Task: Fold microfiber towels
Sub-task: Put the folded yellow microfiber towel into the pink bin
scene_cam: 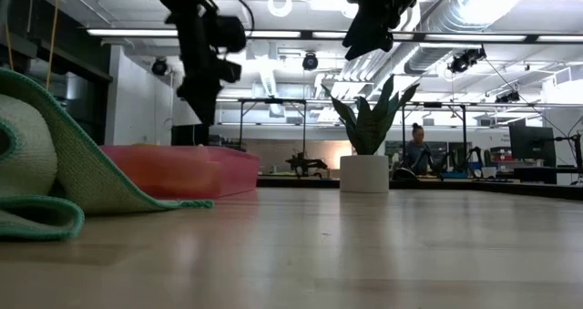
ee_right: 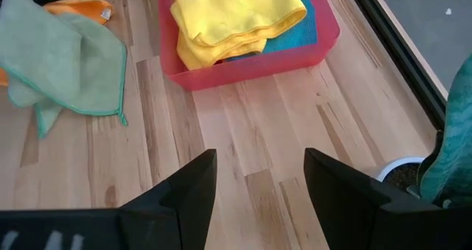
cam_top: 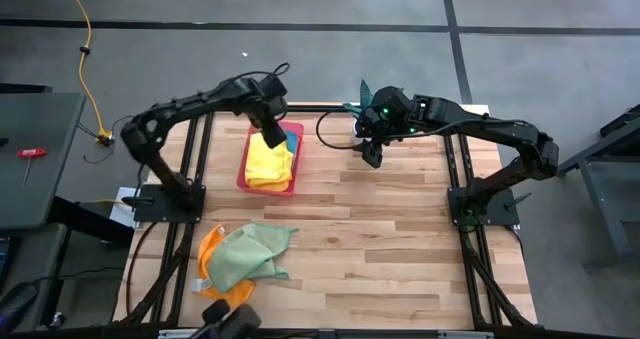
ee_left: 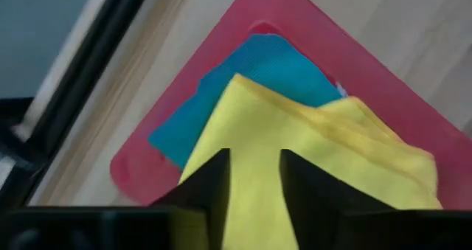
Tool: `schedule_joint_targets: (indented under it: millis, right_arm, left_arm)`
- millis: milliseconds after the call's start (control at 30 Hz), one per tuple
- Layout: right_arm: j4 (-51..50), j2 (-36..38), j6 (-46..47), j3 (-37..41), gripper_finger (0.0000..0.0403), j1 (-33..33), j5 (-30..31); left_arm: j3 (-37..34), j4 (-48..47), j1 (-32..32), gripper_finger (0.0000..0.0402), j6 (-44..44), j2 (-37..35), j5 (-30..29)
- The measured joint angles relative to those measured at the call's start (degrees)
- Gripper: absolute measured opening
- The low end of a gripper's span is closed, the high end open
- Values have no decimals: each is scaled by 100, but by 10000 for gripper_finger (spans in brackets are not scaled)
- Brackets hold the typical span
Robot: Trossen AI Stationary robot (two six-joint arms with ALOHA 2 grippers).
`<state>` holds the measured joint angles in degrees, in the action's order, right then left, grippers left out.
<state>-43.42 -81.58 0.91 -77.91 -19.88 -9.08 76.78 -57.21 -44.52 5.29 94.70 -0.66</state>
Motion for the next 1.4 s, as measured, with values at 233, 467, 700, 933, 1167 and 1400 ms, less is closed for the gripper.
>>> schedule_joint_targets:
  millis: [233, 467, 700, 933, 1167, 1400]
  right_arm:
    - [0, 0, 163, 0, 197, 0, 0]
    - [1, 0, 207, 0, 197, 0, 2]
    - [35, 0, 210, 0, 197, -2, 297]
    - [52, 0, 335, 0, 197, 0, 297]
    - [122, 1, 319, 0, 197, -2, 406]
    - [122, 2, 317, 0, 197, 0, 409]
  left_arm:
    - [237, -94, -184, 198, 587, 777, 151]
    - [117, -261, -215, 172, 502, 612, 192]
    - [-75, -484, -188, 16, 519, 500, -19]
    - [-885, -275, -294, 3, 236, 469, -238]
    - [-1372, 560, -289, 0, 268, 415, -753]
    - [-1291, 1020, -226, 0, 237, 400, -739]
